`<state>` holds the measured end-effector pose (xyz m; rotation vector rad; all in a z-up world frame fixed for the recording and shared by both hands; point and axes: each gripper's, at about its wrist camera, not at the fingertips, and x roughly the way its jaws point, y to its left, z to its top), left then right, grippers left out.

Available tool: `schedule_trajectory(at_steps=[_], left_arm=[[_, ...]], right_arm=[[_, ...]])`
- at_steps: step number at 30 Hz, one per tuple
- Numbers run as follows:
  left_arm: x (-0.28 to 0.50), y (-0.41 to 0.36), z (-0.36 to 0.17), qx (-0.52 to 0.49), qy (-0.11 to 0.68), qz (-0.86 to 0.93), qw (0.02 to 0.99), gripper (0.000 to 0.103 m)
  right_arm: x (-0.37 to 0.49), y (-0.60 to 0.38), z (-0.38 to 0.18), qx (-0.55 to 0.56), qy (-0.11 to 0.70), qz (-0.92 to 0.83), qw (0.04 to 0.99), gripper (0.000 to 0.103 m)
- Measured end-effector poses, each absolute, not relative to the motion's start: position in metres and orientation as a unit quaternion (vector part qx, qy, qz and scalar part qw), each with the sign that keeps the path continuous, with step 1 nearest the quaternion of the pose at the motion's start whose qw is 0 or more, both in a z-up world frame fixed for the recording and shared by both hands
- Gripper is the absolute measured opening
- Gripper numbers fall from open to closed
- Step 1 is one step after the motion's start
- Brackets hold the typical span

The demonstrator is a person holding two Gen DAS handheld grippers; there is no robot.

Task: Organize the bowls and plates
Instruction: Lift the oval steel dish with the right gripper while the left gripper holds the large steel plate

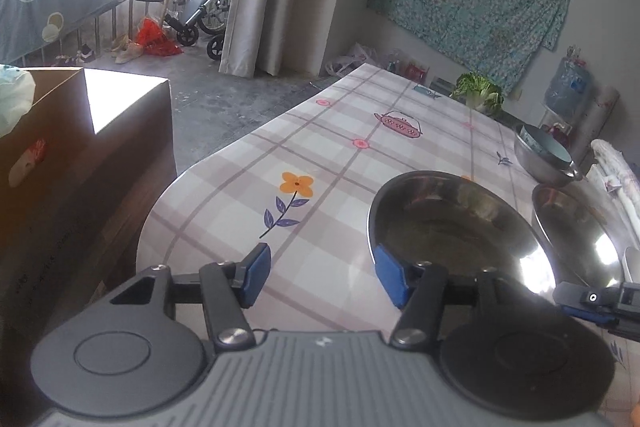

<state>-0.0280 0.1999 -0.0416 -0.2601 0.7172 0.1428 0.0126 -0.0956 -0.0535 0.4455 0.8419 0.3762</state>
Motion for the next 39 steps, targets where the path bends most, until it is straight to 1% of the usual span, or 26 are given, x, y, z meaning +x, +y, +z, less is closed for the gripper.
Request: schedule_trajectory(at_steps=[4, 6, 7, 12, 14, 15, 17, 18, 22, 26, 31, 33, 34, 35, 39], left_arm=[[-0.008, 0.196, -0.052, -0.124, 0.369, 0.06, 0.919, 0.06], [-0.003, 0.194, -0.054, -0.122, 0.374, 0.059, 0.918, 0.058], [-0.001, 0.193, -0.055, -0.118, 0.375, 0.057, 0.918, 0.055], [0.002, 0.189, -0.059, -0.124, 0.388, 0.045, 0.912, 0.041], [0.003, 0.187, -0.06, -0.13, 0.391, 0.039, 0.91, 0.032], [0.002, 0.186, -0.06, -0.131, 0.394, 0.036, 0.909, 0.029], [0.002, 0.182, -0.06, -0.131, 0.4, 0.028, 0.906, 0.021], [0.001, 0.179, -0.059, -0.132, 0.404, 0.022, 0.905, 0.021], [-0.009, 0.165, -0.055, -0.114, 0.405, 0.011, 0.907, 0.022], [-0.021, 0.16, -0.056, -0.117, 0.415, -0.011, 0.902, 0.022], [-0.031, 0.155, -0.052, -0.11, 0.421, -0.039, 0.899, 0.024], [-0.03, 0.158, -0.049, -0.106, 0.416, -0.033, 0.903, 0.035], [-0.028, 0.16, -0.046, -0.102, 0.413, -0.026, 0.905, 0.047], [-0.025, 0.16, -0.044, -0.097, 0.411, -0.02, 0.906, 0.052], [-0.007, 0.159, -0.042, -0.061, 0.412, -0.002, 0.909, 0.052]], right_arm=[[0.023, -0.093, -0.057, 0.209, 0.403, 0.174, 0.874, 0.025], [0.028, -0.091, -0.059, 0.206, 0.404, 0.172, 0.874, 0.025], [0.03, -0.089, -0.061, 0.204, 0.406, 0.172, 0.874, 0.025], [0.035, -0.083, -0.065, 0.207, 0.409, 0.178, 0.871, 0.019], [0.036, -0.083, -0.066, 0.206, 0.41, 0.179, 0.871, 0.015], [0.036, -0.083, -0.067, 0.206, 0.41, 0.179, 0.87, 0.014], [0.037, -0.086, -0.068, 0.213, 0.412, 0.184, 0.866, 0.012], [0.037, -0.089, -0.068, 0.218, 0.414, 0.186, 0.864, 0.012], [0.032, -0.094, -0.069, 0.226, 0.417, 0.198, 0.858, 0.011], [0.027, -0.1, -0.068, 0.223, 0.421, 0.201, 0.856, 0.011], [0.016, -0.106, -0.062, 0.197, 0.425, 0.203, 0.86, 0.012], [0.015, -0.109, -0.062, 0.197, 0.43, 0.202, 0.858, 0.013], [0.014, -0.11, -0.06, 0.195, 0.43, 0.198, 0.859, 0.013], [0.015, -0.111, -0.059, 0.192, 0.428, 0.195, 0.861, 0.013], [0.025, -0.11, -0.057, 0.18, 0.42, 0.181, 0.871, 0.013]])
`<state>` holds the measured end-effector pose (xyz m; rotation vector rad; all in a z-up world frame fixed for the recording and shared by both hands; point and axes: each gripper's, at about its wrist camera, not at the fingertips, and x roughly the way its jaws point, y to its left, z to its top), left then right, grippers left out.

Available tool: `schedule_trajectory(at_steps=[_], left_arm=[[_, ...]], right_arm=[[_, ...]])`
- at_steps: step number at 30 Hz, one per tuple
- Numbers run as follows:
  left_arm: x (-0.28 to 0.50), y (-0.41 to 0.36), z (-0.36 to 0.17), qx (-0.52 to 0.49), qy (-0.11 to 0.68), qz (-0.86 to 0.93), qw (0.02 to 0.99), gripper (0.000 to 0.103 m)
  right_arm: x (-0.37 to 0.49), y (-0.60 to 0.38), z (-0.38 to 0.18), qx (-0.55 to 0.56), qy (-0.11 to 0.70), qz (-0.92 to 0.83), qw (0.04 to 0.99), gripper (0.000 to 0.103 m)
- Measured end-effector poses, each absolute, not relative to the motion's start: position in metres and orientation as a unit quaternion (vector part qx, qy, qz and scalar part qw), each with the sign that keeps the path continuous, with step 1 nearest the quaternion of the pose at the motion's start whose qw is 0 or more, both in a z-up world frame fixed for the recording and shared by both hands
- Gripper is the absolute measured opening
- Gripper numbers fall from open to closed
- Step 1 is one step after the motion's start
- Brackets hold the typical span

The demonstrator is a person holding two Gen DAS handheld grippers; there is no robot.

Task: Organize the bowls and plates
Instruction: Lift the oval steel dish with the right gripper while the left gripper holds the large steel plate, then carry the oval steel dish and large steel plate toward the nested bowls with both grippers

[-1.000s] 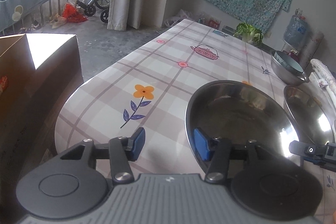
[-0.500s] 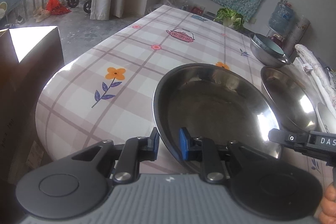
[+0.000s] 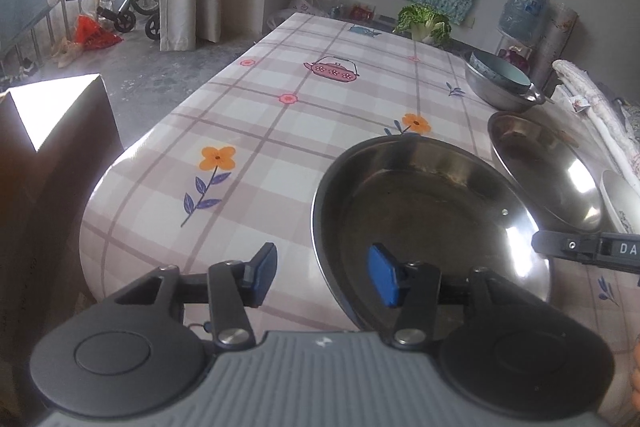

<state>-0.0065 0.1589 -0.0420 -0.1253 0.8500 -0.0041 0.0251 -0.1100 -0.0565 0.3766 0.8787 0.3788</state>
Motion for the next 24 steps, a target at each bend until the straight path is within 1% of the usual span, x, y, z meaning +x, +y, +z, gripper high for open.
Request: schedule_trajectory(at_steps=[3, 5, 6, 8, 9, 19, 24], left_arm=[[0.004, 0.155, -0.044, -0.046, 0.41, 0.01, 0.911, 0.049], [0.009, 0.152, -0.046, -0.039, 0.415, 0.011, 0.909, 0.037], [0.01, 0.149, -0.047, -0.034, 0.417, 0.011, 0.908, 0.033], [0.011, 0.146, -0.048, -0.032, 0.422, 0.011, 0.906, 0.024], [0.012, 0.145, -0.048, -0.033, 0.426, 0.01, 0.904, 0.022], [-0.004, 0.135, -0.048, -0.025, 0.455, -0.009, 0.89, 0.022], [-0.003, 0.131, -0.054, -0.021, 0.465, -0.013, 0.885, 0.022]], right_arm=[[0.032, -0.106, -0.059, 0.171, 0.414, 0.169, 0.878, 0.013], [0.035, -0.104, -0.061, 0.169, 0.412, 0.163, 0.88, 0.013], [0.037, -0.102, -0.061, 0.167, 0.412, 0.16, 0.882, 0.013], [0.037, -0.099, -0.062, 0.161, 0.409, 0.157, 0.885, 0.011], [0.037, -0.097, -0.061, 0.157, 0.408, 0.158, 0.885, 0.011], [0.011, -0.097, -0.05, 0.121, 0.409, 0.149, 0.892, 0.01], [0.002, -0.094, -0.053, 0.092, 0.408, 0.137, 0.898, 0.01]])
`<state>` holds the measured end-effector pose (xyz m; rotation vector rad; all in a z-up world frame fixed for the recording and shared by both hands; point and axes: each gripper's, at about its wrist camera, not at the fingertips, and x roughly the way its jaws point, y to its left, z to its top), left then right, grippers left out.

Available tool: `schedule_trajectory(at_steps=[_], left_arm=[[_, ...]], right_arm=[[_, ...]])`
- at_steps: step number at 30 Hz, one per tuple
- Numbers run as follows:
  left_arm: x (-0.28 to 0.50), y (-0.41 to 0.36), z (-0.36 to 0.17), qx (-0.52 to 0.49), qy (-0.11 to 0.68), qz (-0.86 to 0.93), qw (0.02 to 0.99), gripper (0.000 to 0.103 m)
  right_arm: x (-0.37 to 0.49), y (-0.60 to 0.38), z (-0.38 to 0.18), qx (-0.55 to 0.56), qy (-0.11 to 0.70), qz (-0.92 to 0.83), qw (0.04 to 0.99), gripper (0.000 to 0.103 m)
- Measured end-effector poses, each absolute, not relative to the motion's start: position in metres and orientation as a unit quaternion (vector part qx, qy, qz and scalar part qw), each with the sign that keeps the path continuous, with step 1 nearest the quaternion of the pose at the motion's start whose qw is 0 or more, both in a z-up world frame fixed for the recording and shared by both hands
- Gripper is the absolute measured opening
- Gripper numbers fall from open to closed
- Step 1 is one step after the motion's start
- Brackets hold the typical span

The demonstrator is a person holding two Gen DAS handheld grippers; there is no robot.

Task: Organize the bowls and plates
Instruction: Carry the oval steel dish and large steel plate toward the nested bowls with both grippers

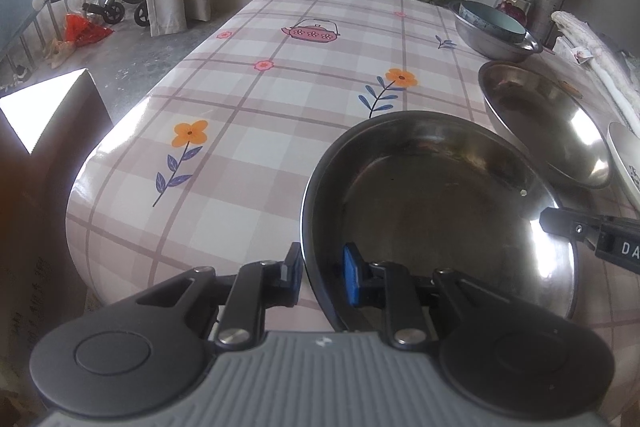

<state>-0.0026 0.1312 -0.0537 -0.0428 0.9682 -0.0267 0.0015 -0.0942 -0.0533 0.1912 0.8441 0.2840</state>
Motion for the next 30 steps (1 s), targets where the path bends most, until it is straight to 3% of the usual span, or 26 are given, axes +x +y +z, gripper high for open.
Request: schedule_trajectory(at_steps=[30], left_arm=[[0.001, 0.121, -0.054, -0.012, 0.471, -0.017, 0.882, 0.026]], right_arm=[[0.001, -0.101, -0.064, 0.122, 0.408, 0.135, 0.895, 0.011]])
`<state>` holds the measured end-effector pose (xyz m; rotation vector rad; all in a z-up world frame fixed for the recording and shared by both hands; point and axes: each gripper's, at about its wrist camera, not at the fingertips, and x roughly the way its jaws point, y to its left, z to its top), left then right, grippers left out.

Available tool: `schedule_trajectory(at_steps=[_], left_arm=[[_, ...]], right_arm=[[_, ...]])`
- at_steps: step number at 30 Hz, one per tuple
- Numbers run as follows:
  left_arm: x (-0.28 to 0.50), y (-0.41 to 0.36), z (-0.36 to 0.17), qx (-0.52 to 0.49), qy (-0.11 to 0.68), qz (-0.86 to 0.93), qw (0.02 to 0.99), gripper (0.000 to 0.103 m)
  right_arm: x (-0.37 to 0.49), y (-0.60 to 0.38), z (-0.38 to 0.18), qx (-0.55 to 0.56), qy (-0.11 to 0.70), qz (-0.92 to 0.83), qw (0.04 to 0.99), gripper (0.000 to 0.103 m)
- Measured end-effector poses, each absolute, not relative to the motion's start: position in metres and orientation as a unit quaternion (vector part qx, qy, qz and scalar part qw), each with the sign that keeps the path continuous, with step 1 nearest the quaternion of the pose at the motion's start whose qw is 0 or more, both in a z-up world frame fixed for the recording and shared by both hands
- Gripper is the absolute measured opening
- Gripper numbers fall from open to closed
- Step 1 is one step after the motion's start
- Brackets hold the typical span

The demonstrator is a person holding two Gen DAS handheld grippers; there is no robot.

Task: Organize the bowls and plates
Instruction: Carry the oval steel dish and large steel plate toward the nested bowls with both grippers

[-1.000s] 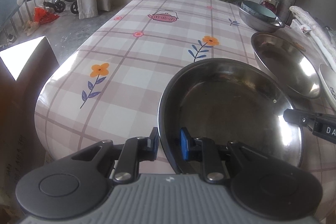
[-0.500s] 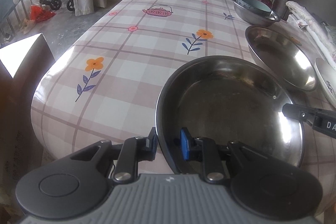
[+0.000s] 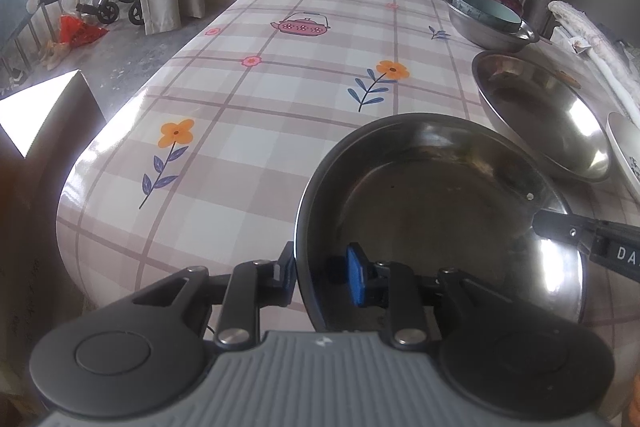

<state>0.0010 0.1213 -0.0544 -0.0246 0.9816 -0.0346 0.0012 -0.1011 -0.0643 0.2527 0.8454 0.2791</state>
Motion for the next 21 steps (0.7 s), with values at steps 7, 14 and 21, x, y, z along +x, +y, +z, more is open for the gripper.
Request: schedule_trajectory(at_steps=[7, 14, 21], left_arm=[[0.0016, 0.12, -0.055, -0.01, 0.471, -0.013, 0.882, 0.026], [0.0012, 0.1204, -0.054, -0.01, 0.47, -0.012, 0.883, 0.026], [-0.0003, 0.121, -0.0526, -0.012, 0.469, -0.011, 0.883, 0.026]], right_arm=[[0.0006, -0.0999, -0.0661, 0.117, 0.407, 0.135, 0.896, 0.011], [-0.0017, -0.099, -0.0636, 0.115, 0.404, 0.133, 0.898, 0.011], [-0.0041, -0.098, -0.0583, 0.108, 0.397, 0.132, 0.902, 0.011]])
